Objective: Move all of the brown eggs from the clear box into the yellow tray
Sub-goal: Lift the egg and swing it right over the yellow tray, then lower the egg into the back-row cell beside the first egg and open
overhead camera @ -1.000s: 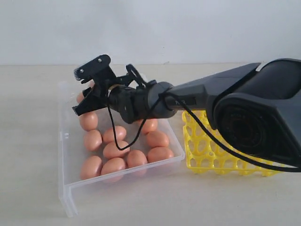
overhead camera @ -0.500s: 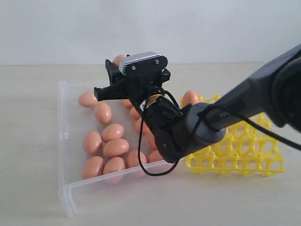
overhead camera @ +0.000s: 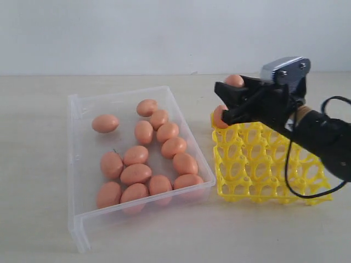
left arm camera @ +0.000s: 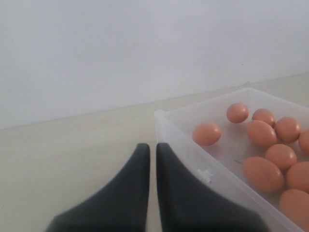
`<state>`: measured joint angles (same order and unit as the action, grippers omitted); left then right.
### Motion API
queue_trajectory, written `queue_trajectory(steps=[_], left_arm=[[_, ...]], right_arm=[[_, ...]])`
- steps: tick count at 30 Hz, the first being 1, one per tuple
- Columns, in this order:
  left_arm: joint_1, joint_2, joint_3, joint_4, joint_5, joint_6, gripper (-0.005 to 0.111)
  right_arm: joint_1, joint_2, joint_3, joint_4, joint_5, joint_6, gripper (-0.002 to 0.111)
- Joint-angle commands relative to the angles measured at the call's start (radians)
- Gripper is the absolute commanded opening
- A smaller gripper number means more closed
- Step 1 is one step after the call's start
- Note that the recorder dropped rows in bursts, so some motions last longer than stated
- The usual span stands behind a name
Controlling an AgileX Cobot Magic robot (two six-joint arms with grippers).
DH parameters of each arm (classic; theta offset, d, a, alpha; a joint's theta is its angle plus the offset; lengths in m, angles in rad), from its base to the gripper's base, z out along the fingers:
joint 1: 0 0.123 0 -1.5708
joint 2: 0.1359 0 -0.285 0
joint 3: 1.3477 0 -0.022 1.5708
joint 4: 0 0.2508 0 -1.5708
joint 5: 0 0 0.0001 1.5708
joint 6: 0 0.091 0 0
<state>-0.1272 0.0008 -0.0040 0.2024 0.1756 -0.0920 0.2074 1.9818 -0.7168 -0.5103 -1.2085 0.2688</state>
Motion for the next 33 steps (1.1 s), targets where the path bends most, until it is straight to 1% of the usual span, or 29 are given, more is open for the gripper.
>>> queue_trajectory(steps=[1, 3, 4, 7, 13, 19, 22, 26, 33], left_arm=[[-0.006, -0.001, 0.004, -0.002, -0.003, -0.005, 0.004], [-0.006, -0.001, 0.004, -0.002, -0.003, -0.005, 0.004], [-0.006, -0.001, 0.004, -0.002, -0.003, -0.005, 0.004], [-0.006, -0.001, 0.004, -0.002, -0.003, -0.005, 0.004], [-0.006, -0.001, 0.004, -0.002, -0.003, -0.005, 0.004], [-0.006, -0.001, 0.004, -0.002, -0.003, -0.005, 0.004], [-0.006, -0.001, 0.004, -0.002, -0.003, -0.005, 0.004], [-0.006, -0.001, 0.004, -0.002, -0.003, -0.005, 0.004], [-0.006, -0.001, 0.004, -0.002, -0.003, -0.005, 0.004]], right_arm=[[-0.2, -0.017, 0.007, -0.276, -0.013, 0.075, 0.0], [-0.25, -0.017, -0.002, -0.342, -0.013, 0.093, 0.0], [-0.27, -0.013, -0.014, -0.408, -0.013, 0.11, 0.0], [-0.298, 0.019, -0.067, -0.505, -0.013, 0.174, 0.0], [-0.298, 0.149, -0.158, -0.505, -0.013, 0.247, 0.0], [-0.295, 0.225, -0.227, -0.487, -0.013, 0.264, 0.0], [-0.269, 0.225, -0.234, -0.481, -0.013, 0.255, 0.0], [-0.238, 0.225, -0.234, -0.421, -0.013, 0.213, 0.0], [-0.237, 0.254, -0.234, -0.391, -0.013, 0.187, 0.0]])
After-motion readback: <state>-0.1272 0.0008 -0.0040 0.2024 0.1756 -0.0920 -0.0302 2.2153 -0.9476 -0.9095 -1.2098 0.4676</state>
